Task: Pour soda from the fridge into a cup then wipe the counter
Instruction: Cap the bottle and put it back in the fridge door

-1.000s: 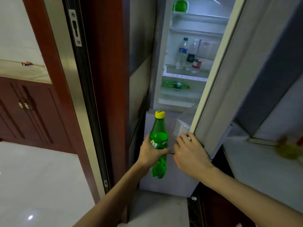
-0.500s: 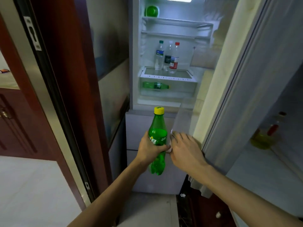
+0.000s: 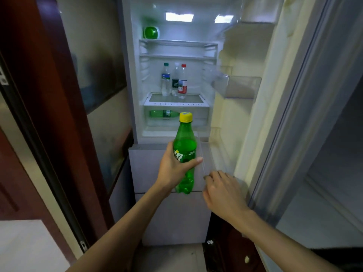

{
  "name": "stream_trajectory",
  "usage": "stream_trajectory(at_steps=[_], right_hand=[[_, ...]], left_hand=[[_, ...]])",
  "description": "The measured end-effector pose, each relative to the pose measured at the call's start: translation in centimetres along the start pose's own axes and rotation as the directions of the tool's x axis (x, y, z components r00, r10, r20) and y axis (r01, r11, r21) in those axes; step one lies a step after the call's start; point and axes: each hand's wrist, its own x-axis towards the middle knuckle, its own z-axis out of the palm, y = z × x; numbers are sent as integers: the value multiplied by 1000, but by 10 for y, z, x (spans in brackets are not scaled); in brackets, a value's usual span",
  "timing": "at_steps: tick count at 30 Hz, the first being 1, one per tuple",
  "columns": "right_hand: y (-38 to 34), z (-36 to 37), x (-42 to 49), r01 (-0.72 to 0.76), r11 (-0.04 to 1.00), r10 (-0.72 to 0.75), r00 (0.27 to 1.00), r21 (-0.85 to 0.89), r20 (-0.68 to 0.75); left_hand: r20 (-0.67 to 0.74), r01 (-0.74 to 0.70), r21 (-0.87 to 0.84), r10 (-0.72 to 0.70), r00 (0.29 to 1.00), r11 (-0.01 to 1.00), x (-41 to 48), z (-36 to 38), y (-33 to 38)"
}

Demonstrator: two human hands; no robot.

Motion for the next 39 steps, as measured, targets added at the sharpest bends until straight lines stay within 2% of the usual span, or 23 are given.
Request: stream_trajectory(at_steps=[4,7,8,9,11,14,16,18,22,26,30,35,37,39], right_hand=[[11,-27,9,13,1000,-12,996,-5,92],[17,-57,21,-94,992,79,983,86,165],[19,-71,27,-118,986,103,987,118,126],[21,-87,32,-130,980,125,991,150,48],[24,-121,43,-112,969,161,963,222,-216],[29,-173,60,-20,966,172,792,256,-586],[35,-195,70,22,974,144,708,225,-692],[42,-205,80,-13,980,151,703,199,-695],[55,-200,92,-199,973,231,756,121,-613],[64,-181,88,-278,949,309,736,147,-603],[66,-165,81,-241,966,236,694,89,-680],[65,-159,86,-247,959,274,657,142,-703],[66,-157,86,-239,960,271,655,147,-706],[67,-157,85,-232,960,274,654,158,-705]], left_hand=[[62,-104,-61,108,992,993,17,11,38],[99,-112,-130,125,987,985,33,15,63],[114,-107,-165,127,985,980,38,16,72],[127,-103,-200,130,983,974,42,15,81],[144,-120,-251,159,977,961,52,12,99],[146,-213,-252,255,956,944,68,7,125],[142,-286,-219,320,937,933,77,5,142],[158,-336,-197,368,916,921,85,4,156],[175,-411,-206,447,877,888,102,-1,177],[151,-527,-174,551,821,832,118,-2,192],[159,-651,-116,661,734,751,130,5,198],[134,-791,-25,786,603,611,137,28,196],[146,-798,18,788,598,602,141,39,187],[154,-775,23,764,627,631,146,48,178]])
